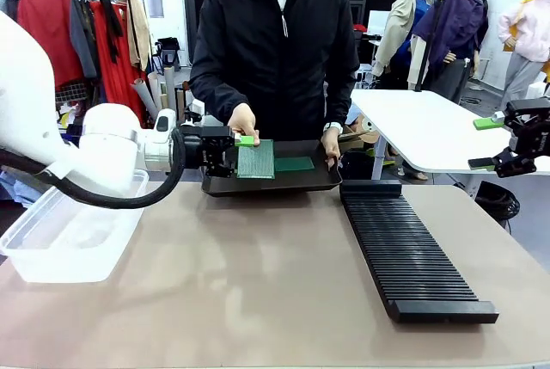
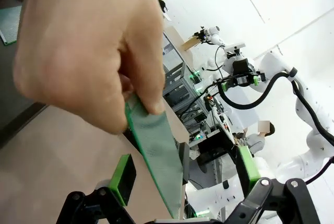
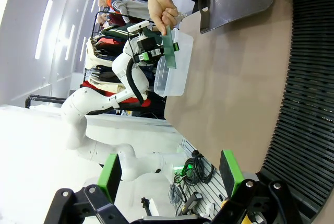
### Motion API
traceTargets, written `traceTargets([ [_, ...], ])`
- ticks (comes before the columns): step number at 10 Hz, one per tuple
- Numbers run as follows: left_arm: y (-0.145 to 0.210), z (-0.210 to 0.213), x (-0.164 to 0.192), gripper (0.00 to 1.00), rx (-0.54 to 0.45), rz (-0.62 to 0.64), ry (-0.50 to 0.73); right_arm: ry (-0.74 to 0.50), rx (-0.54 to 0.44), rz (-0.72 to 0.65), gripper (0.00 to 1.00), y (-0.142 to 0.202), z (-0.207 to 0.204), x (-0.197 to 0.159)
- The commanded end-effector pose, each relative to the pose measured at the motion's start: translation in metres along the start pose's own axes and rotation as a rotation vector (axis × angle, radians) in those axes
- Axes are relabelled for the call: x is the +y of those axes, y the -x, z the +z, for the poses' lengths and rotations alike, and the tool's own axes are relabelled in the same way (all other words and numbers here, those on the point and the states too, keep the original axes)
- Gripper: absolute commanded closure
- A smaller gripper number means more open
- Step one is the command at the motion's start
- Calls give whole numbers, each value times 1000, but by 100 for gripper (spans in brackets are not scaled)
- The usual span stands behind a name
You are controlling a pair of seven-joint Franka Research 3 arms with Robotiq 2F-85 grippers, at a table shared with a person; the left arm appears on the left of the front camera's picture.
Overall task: Sort PCBs into racks and boxes based on the side picked up.
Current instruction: Pick up the Blank PCB handed by the Human.
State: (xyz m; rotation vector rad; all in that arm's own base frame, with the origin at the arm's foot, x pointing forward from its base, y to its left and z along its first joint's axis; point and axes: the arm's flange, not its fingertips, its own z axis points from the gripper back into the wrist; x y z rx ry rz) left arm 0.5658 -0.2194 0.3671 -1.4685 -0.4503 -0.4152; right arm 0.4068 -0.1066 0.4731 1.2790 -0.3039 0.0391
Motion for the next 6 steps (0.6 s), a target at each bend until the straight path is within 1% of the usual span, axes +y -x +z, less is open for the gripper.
traceTargets([
  [1,-8,-8,5,0,-37,11,-15,7,-7,4,0,-1,-1,3],
  [2,-7,-9,4,0,-34,10,-22,7,-7,4,0,-1,-1,3],
  [3,-7,-9,4,6,-38,7,-27,7,-7,4,0,-1,-1,3],
  [4,-8,-10,5,22,-48,5,-32,7,-7,4,0,-1,-1,3],
  [6,-7,-11,4,59,-43,36,-22,7,-7,4,0,-1,-1,3],
])
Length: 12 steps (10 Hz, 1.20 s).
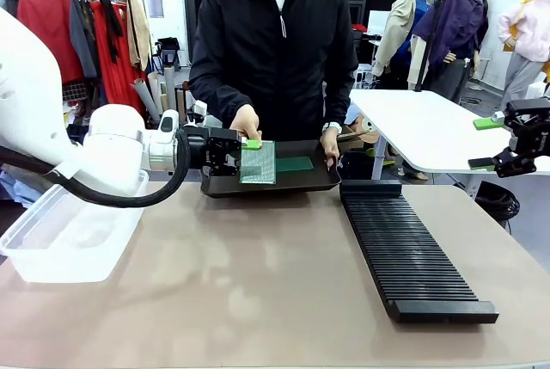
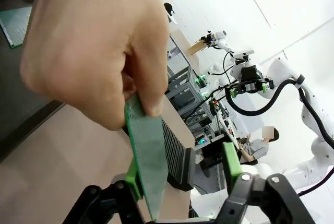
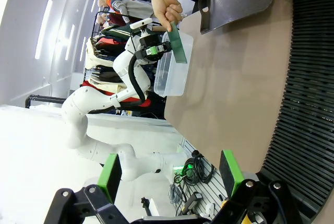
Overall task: Sort PCBs into racks and boxes based on the side picked up.
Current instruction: Pick up the Blank PCB handed by the Human.
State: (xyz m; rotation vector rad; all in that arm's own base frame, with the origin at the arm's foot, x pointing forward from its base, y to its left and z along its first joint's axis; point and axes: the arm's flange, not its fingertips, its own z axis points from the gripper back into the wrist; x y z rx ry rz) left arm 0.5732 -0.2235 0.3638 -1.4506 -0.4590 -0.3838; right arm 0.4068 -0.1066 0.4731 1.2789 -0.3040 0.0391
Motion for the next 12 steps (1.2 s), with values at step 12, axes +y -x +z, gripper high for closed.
traceTargets([
  [12,2,4,8,100,-2,38,6,7,-7,4,0,-1,-1,3],
])
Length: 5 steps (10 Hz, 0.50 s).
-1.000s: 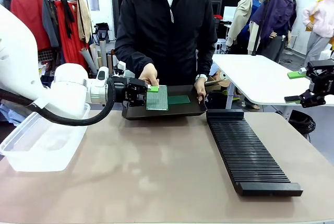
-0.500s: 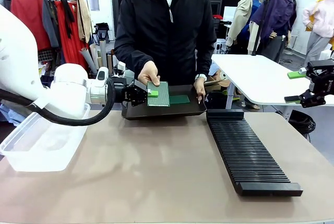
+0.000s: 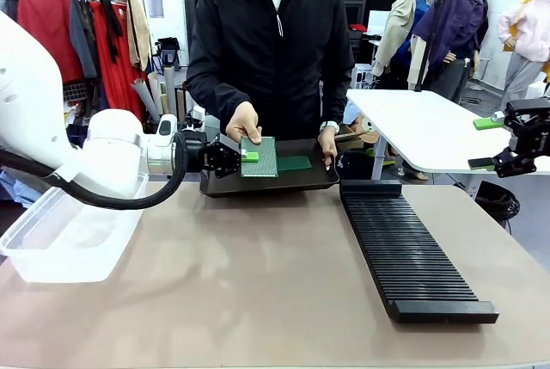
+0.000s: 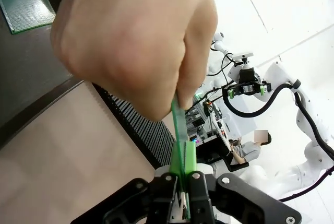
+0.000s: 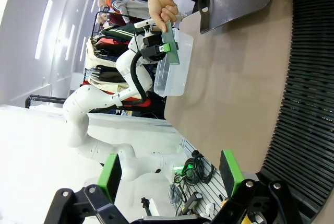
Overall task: Sort PCBs into racks and boxes based on the side picked up.
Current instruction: Pick up the Blank PCB handed by the Human, then if the short side of the Blank PCB is picked up, insert it into the PCB Rack ; if the long side is picked up, place it in the Organizing box.
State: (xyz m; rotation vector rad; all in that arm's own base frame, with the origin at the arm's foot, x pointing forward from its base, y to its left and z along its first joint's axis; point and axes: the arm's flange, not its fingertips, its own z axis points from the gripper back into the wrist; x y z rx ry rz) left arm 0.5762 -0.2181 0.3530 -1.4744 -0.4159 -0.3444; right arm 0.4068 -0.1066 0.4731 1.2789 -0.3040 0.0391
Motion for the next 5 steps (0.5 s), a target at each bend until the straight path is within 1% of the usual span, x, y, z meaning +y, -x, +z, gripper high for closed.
traceTargets([
  [1,0,-1,-3,100,-2,-17,-9,7,-7,4,0,-1,-1,3],
  [5,0,-1,-3,100,-2,-17,-9,7,-7,4,0,-1,-1,3],
])
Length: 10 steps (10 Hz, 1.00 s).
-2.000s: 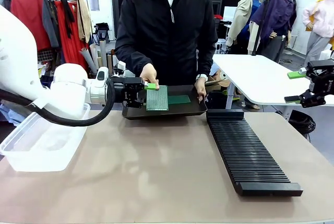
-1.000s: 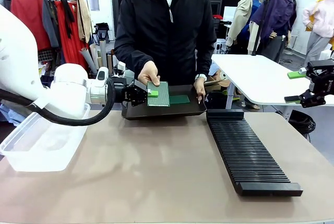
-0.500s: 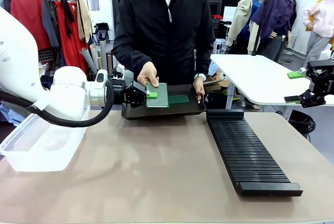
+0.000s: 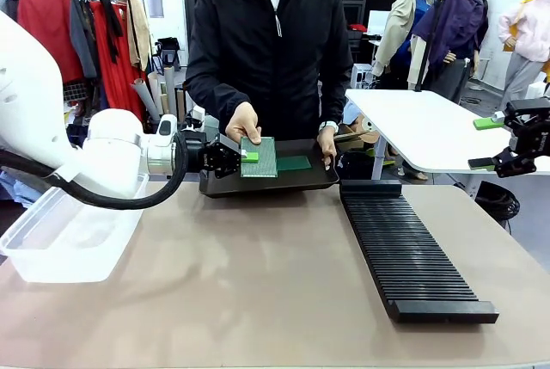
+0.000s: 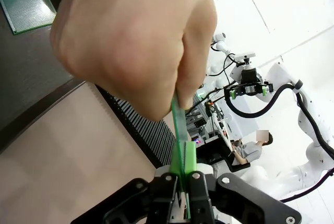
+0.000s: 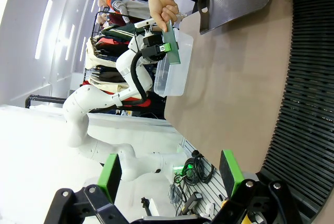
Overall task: Sort PCBs into racks and boxes based on the side picked up.
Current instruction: If the short side of the Blank PCB is picked up, insert it into the PCB Rack ; if the long side is picked up, place it in the Organizing box.
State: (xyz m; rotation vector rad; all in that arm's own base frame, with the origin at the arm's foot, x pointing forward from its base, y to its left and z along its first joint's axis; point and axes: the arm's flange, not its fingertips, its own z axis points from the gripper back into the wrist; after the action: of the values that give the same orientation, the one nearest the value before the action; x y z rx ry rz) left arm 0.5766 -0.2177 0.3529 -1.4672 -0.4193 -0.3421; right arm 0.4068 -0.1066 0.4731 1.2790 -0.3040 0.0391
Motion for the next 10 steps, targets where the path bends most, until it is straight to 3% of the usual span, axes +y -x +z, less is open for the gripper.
traceTargets([
  [1,0,-1,-4,100,-1,-15,-1,7,-7,4,0,-1,-1,3],
  [10,0,-1,-4,100,-1,-15,-1,7,-7,4,0,-1,-1,3],
])
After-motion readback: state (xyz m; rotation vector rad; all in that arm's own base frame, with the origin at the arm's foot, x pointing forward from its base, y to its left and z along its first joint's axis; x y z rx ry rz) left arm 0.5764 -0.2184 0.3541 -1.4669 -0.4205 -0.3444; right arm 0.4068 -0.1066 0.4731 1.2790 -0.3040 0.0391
